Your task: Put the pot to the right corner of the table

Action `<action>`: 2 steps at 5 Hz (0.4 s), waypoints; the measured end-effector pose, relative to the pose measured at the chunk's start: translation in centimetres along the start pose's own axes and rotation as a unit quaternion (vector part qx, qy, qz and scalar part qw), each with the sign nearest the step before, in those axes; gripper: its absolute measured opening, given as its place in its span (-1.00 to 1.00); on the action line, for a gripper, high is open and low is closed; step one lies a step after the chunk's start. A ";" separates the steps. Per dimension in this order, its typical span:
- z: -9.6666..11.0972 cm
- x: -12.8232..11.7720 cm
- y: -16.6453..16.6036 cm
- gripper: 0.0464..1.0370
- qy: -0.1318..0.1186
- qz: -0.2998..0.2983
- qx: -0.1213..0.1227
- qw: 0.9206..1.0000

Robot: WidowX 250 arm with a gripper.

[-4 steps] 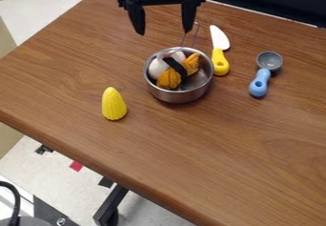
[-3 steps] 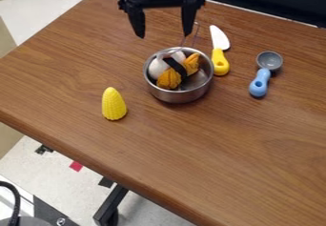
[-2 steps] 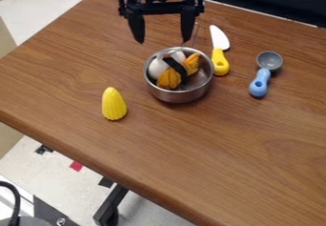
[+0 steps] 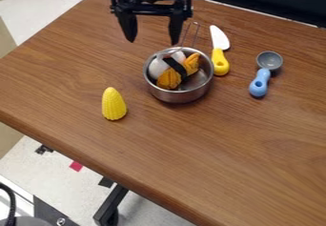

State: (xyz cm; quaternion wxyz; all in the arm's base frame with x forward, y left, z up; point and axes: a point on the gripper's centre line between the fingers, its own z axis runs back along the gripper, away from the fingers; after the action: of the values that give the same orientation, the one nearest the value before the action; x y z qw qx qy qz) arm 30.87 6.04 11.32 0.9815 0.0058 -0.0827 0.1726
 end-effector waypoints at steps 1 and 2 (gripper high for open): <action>-1.2 -0.5 1.3 0.92 -0.002 -0.057 0.000 0.998; -1.8 -1.2 1.5 0.92 0.009 -0.095 -0.002 0.995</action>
State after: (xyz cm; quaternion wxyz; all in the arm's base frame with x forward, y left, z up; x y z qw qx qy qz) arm 29.49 7.15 9.34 0.9941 0.0106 -0.0736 0.0787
